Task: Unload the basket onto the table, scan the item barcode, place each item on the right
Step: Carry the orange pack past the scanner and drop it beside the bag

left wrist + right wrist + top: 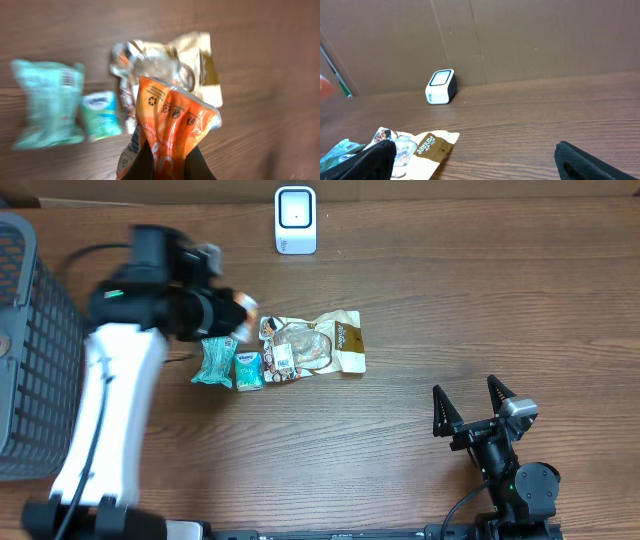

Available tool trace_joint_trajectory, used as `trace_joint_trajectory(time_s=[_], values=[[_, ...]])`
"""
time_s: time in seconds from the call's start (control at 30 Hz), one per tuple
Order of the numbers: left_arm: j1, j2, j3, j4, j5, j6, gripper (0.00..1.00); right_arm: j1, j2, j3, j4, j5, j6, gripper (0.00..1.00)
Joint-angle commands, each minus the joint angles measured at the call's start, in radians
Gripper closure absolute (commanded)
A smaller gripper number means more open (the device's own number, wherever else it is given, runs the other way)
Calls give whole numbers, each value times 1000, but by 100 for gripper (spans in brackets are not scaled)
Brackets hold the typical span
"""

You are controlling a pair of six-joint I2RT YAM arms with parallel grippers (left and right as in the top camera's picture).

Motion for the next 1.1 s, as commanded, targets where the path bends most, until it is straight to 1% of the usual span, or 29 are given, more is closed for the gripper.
trace_joint_trajectory(time_s=[0.0, 0.17, 0.27, 0.37, 0.4, 0.47, 0.5, 0.53, 0.57, 0.7, 0.8, 0.83, 0.9, 0.93, 0.97, 1.0, 1.03, 1.07], values=[[-106, 106, -66, 59, -27, -16, 96, 6, -6, -11, 3, 2, 0, 0], [-235, 257, -78, 130, -27, -62, 96, 6, -6, -11, 3, 2, 0, 0], [-291, 304, -78, 174, -29, -82, 95, 6, -6, -11, 3, 2, 0, 0], [-331, 312, -78, 194, -86, -85, 96, 6, -6, -11, 3, 2, 0, 0], [-342, 312, -76, 196, -117, -85, 83, 6, -6, -11, 3, 2, 0, 0], [-347, 312, -73, 196, -135, -85, 44, 6, -6, -11, 3, 2, 0, 0], [-347, 312, -71, 196, -137, -85, 37, 6, -6, -11, 3, 2, 0, 0], [-345, 311, -66, 192, -137, -85, 33, 6, -6, -11, 3, 2, 0, 0], [-338, 311, -54, 185, -137, -85, 31, 6, -6, -11, 3, 2, 0, 0], [-304, 310, 60, 100, -143, -85, 28, 6, -6, -11, 3, 2, 0, 0], [-271, 310, 214, -18, -195, -79, 27, 6, -6, -11, 3, 2, 0, 0], [-250, 310, 313, -84, -220, -60, 27, 6, -6, -11, 3, 2, 0, 0], [-219, 310, 441, -164, -261, -58, 25, 6, -6, -11, 3, 2, 0, 0], [-198, 310, 515, -206, -281, -58, 21, 6, -6, -11, 3, 2, 0, 0], [-175, 310, 586, -242, -293, -57, 14, 6, -6, -11, 3, 2, 0, 0], [-148, 310, 658, -273, -300, -56, 1, 6, -6, -11, 3, 2, 0, 0], [-116, 310, 731, -301, -300, -40, 0, 6, -6, -11, 3, 2, 0, 0], [-48, 310, 853, -344, -300, -21, 0, 6, -6, -11, 3, 2, 0, 0]])
